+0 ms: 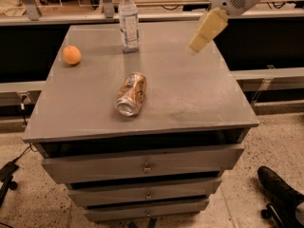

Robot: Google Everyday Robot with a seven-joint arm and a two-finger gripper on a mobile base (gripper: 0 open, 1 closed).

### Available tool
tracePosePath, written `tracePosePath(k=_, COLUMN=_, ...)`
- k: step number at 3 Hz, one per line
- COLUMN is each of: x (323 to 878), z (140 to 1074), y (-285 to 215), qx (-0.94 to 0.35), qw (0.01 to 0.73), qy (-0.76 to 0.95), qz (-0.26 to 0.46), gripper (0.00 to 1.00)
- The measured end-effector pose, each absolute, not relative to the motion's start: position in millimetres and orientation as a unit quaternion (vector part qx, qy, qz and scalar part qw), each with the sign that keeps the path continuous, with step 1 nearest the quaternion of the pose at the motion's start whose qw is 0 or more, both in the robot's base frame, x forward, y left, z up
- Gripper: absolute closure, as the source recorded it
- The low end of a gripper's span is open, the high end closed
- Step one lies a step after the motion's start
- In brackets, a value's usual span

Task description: Pick blue plastic bottle

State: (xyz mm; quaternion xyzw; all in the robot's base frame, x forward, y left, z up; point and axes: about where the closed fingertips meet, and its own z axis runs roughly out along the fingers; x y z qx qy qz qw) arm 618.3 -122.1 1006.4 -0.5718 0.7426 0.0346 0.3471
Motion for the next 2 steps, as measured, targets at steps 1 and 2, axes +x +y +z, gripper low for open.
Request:
tracePosePath(k=1, x=685, z=989, y=-83, qx=-0.531, qw=0.416, qy=0.729, qz=0.117, gripper=0.0)
tracePosePath(k=2, x=731, z=977, y=-54, qx=-0.499, qw=0.453, qy=0.72, qz=0.165, gripper=0.0)
